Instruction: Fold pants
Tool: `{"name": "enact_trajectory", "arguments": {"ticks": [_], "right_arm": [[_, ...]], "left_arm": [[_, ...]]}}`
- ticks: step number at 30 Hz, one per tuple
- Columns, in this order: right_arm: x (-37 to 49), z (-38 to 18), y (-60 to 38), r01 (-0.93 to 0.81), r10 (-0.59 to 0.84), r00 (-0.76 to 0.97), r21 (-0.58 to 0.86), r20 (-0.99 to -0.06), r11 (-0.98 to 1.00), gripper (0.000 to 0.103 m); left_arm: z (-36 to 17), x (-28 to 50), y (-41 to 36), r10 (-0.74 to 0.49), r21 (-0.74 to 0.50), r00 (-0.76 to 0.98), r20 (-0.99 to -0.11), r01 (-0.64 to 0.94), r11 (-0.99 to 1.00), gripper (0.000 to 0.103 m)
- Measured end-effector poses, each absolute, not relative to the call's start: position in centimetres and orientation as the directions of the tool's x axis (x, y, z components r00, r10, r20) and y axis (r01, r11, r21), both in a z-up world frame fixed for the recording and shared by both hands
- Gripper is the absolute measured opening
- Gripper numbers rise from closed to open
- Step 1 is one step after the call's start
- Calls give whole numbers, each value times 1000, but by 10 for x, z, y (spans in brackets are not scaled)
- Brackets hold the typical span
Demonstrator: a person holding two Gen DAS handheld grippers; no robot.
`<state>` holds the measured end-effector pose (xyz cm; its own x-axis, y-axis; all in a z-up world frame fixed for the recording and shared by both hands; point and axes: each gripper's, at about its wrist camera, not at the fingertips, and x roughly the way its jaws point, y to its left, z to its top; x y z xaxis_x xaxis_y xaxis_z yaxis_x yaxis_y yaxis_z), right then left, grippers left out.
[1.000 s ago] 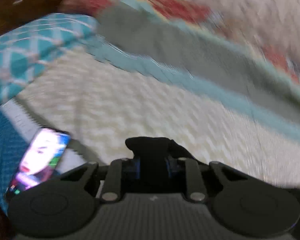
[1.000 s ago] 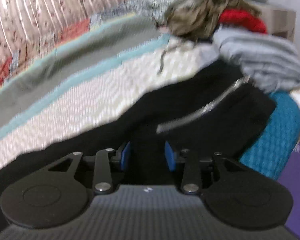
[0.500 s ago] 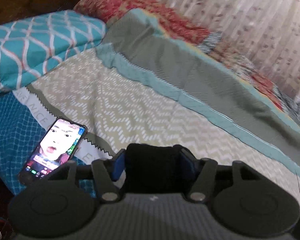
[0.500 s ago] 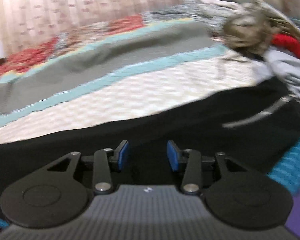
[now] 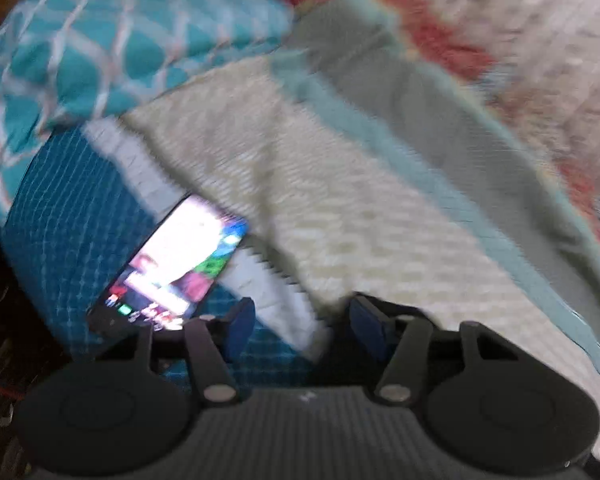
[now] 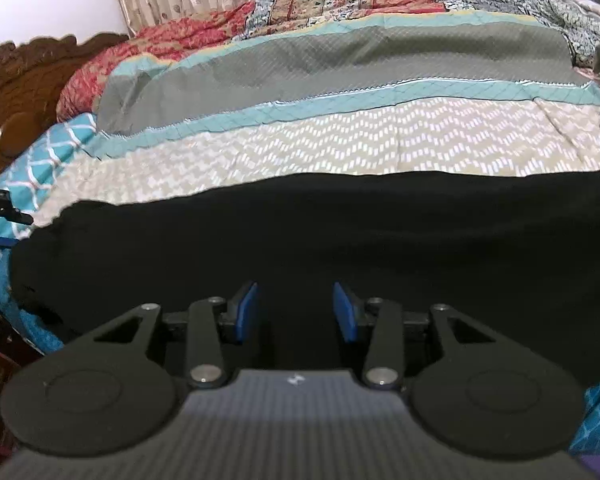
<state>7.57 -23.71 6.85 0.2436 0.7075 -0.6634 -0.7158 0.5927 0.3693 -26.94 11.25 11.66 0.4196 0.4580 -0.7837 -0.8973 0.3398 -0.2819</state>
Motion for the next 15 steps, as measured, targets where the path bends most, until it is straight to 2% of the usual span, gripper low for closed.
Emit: {"name": "enact_trajectory", "arguments": {"ticks": [4,7,9,11,13,15], "right_arm": [[63,68,-230,-736,746,182,415,-640,535,43],[56,65,-221,-758,759,101,445,-643,478,27],[54,60,-218,-760,751,61,457,-657,462,24],[55,53,-220,-746,733,24,476,-680,465,23],[60,39,-221,-721,690,-4,480,-724,500,22],[65,32,-228,-681,704,-22,526,-710,510,20]], "left_arm": [[127,-253,61,333,-386,623,-708,-737,555,53],[114,-235,29,214,-430,686,-695,-636,642,45],[98,-224,16,169,-403,662,-730,-616,677,38],[78,-219,11,190,-306,559,-807,-671,675,33],[50,-219,16,226,-178,412,-883,-738,651,9],[45,-232,25,199,-246,434,-879,-770,589,6]]}}
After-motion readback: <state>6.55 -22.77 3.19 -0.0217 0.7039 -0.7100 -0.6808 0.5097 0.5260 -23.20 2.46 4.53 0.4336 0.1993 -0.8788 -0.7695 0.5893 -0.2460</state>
